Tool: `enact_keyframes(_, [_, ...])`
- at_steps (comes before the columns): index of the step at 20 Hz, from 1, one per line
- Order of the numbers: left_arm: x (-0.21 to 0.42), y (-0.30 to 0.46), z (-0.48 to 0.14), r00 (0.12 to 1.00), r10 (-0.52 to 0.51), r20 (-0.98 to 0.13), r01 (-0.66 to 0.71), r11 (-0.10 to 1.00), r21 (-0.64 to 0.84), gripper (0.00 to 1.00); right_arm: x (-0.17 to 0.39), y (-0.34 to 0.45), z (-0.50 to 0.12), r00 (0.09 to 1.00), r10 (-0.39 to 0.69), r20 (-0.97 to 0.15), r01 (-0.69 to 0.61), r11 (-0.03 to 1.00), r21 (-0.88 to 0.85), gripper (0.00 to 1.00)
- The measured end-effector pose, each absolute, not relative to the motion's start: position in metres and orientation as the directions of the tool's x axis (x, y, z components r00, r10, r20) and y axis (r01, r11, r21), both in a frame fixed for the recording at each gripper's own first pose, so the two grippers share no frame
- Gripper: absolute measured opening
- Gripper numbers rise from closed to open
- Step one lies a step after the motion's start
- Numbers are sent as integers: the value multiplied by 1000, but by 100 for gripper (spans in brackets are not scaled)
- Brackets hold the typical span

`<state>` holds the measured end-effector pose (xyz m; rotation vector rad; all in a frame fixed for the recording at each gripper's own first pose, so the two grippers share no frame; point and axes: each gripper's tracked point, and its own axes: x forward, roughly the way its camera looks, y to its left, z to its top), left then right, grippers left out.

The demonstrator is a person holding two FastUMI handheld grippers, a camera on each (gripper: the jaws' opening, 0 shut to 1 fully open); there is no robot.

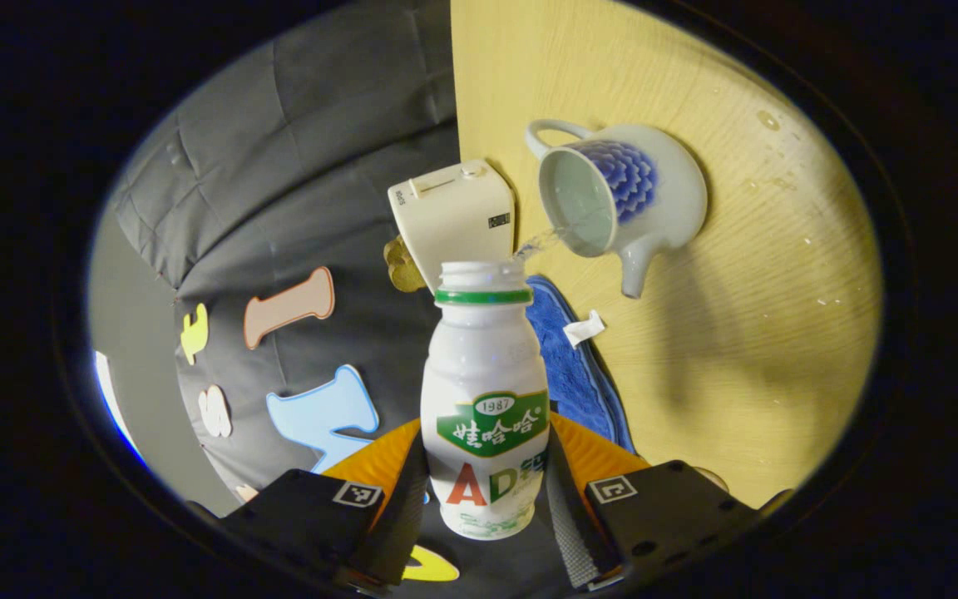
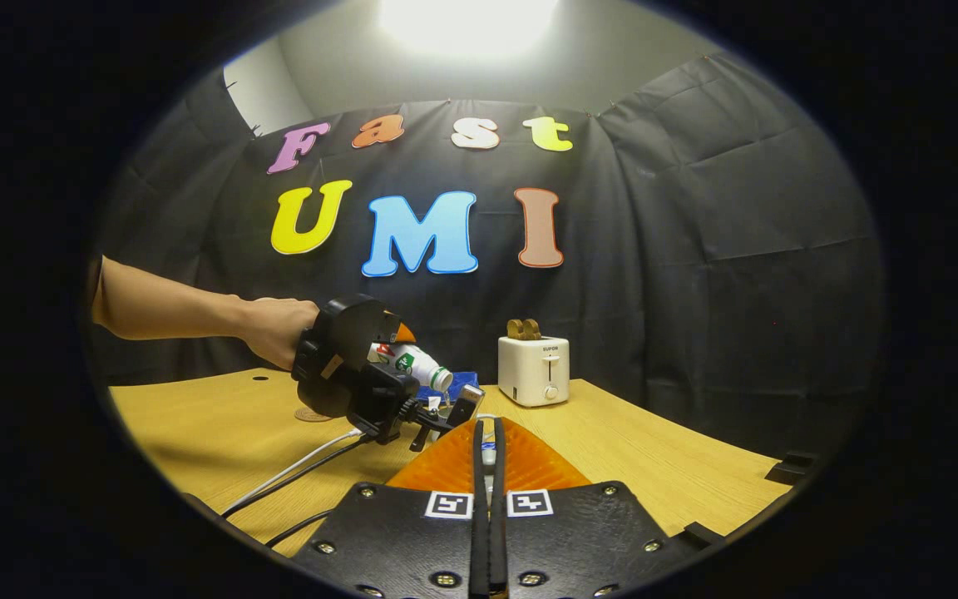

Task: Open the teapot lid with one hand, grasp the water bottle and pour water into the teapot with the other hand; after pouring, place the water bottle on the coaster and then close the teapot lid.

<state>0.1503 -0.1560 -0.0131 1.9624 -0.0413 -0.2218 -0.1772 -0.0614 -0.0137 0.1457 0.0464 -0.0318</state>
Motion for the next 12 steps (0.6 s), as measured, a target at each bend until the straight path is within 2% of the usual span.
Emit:
enact_keyframes(4, [149,-159,-9,981,-141,-136,66,-414,908,80,-178,-64,-13,998,-35,-47,42,988,149,1])
enact_keyframes(5, [149,-160,-8,980,-143,-135,63,-425,903,70,-179,-64,-14,998,-37,-46,43,988,151,1])
enact_keyframes(6, [149,-161,-7,980,-145,-135,60,-432,900,80,-179,-65,-14,998,-38,-47,45,988,149,1])
enact_keyframes(7, [149,-161,-7,980,-146,-135,58,-439,897,75,-178,-65,-15,998,-39,-48,46,988,147,1])
enact_keyframes(8, [148,-162,-6,980,-148,-135,56,-443,895,80,-179,-66,-15,998,-39,-48,46,988,146,1])
enact_keyframes(9, [149,-163,-5,979,-151,-134,54,-447,893,75,-180,-66,-15,998,-39,-48,46,988,147,1])
enact_keyframes(10, [149,-163,-5,979,-154,-131,48,-450,892,80,-180,-66,-14,998,-38,-46,45,988,148,1])
enact_keyframes(12, [148,-165,-4,980,-153,-128,43,-462,886,80,-181,-67,-13,998,-40,-44,47,988,149,1])
